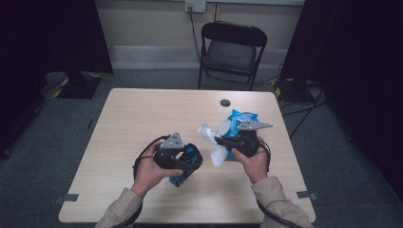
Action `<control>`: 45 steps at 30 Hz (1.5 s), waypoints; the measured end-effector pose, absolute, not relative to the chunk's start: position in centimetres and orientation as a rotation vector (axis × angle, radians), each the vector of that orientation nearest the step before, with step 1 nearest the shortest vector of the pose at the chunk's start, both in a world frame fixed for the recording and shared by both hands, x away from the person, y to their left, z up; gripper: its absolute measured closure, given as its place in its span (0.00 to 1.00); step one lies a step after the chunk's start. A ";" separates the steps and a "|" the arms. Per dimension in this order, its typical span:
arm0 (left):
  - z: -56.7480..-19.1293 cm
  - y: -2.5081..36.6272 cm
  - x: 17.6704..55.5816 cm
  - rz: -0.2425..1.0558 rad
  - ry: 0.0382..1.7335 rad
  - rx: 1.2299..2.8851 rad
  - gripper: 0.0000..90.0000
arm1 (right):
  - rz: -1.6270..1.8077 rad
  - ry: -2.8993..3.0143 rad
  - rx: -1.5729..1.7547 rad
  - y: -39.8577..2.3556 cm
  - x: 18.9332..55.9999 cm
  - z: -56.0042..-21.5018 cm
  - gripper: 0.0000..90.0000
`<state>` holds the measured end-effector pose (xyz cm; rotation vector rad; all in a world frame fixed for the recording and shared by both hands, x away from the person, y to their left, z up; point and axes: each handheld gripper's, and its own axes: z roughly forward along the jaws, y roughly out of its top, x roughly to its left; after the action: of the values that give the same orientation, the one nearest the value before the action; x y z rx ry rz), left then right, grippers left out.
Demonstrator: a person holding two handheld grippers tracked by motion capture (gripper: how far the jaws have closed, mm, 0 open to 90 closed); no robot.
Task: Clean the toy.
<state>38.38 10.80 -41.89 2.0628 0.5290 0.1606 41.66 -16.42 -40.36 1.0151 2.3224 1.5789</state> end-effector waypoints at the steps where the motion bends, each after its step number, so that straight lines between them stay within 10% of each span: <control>1: -41.9 10.7 38.3 0.160 0.526 2.063 0.28 | 1.586 2.322 1.014 -16.1 41.8 -40.2 0.97; 45: -42.9 12.2 39.5 0.216 0.635 2.064 0.28 | 1.754 2.513 0.840 -12.0 38.9 -42.1 0.97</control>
<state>39.54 12.16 -42.94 2.0636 0.6346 0.2165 38.88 -11.97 -42.06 0.8404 2.5132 1.7541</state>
